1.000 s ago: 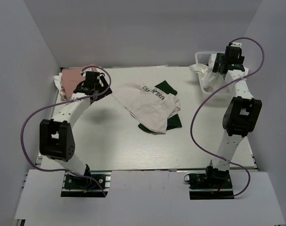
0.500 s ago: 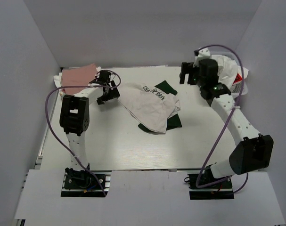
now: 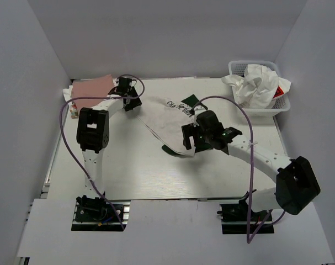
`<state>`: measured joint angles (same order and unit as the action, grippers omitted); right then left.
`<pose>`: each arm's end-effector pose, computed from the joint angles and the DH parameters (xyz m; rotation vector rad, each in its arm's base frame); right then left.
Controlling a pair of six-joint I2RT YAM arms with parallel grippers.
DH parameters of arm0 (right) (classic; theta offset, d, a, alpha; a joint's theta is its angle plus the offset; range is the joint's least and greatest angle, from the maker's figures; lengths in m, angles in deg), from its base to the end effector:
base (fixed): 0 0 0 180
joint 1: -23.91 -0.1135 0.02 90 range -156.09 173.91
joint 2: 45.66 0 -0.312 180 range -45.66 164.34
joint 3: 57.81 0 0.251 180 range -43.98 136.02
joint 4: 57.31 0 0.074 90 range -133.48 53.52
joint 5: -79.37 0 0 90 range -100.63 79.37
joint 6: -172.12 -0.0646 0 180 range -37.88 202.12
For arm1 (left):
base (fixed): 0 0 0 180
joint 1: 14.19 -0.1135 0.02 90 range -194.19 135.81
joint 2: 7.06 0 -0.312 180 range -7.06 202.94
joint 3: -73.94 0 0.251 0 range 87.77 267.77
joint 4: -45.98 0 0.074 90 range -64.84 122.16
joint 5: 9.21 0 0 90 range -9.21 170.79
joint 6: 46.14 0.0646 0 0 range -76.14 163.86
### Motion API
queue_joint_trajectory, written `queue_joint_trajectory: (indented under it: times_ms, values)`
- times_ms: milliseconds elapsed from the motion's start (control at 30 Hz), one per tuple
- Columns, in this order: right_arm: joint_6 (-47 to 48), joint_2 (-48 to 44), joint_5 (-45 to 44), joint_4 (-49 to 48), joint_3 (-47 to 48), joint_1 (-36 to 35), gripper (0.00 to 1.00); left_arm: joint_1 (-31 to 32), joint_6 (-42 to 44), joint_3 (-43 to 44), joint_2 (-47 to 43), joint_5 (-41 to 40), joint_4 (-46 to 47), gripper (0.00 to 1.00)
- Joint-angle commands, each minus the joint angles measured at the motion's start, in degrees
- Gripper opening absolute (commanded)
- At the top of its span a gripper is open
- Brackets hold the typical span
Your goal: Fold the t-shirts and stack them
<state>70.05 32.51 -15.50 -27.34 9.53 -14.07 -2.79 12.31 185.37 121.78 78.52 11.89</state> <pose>0.2456 0.1848 0.2813 -0.4731 2.2567 0.3577 0.5312 -0.1045 0.1730 -0.4523 2.4474 -0.2723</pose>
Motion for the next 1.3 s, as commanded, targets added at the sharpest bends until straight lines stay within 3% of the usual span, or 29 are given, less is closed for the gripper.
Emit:
queue_joint_trajectory:
  times_ms: [0,67,100,367,600,700,733,867,1000,1100,1267]
  values:
    - [-3.91,-2.67,1.97,0.91,-2.71,-2.98,0.90,0.20,-0.44,-0.04,3.70,7.87,0.76,0.38]
    - [-4.71,-1.98,0.13,-0.49,-4.91,-3.94,0.90,0.20,-0.44,-0.04,4.23,8.50,1.29,0.04]
    - [-5.84,-1.01,-1.10,-0.76,-4.91,-4.03,0.90,0.20,-0.44,-1.00,4.23,8.50,1.29,0.00]
    - [-8.05,6.02,-5.33,-8.58,-6.93,-4.12,0.90,0.20,-0.44,-17.08,-11.56,6.13,12.35,0.00]
    - [-9.80,10.42,-3.84,-10.43,-7.28,-4.12,0.79,0.20,-0.44,-26.04,-20.45,3.85,14.11,0.00]
    - [-10.25,10.16,-4.02,-11.03,-7.99,-4.12,0.63,0.20,-0.44,-29.21,-23.09,3.32,14.65,0.00]
    - [-10.16,9.90,-4.01,-12.44,-9.64,-4.30,0.46,0.20,-0.44,-30.09,-24.93,3.32,15.34,0.00]
    - [-9.98,7.10,-4.10,-11.84,-9.75,-4.12,0.00,0.20,-0.44,-32.64,-29.59,2.27,15.36,0.00]
    - [-9.46,1.38,-6.99,-7.97,-8.34,-4.04,0.00,0.20,-0.44,-34.58,-36.10,0.86,14.74,0.00]
    - [-10.42,-5.03,-15.51,-5.16,-6.76,-4.12,0.00,0.20,-0.44,-36.34,-41.28,-0.46,15.35,0.00]
    - [-10.43,-12.68,-39.14,-2.26,1.13,-3.60,0.00,0.20,1.14,-33.64,-52.78,-4.68,13.34,0.00]
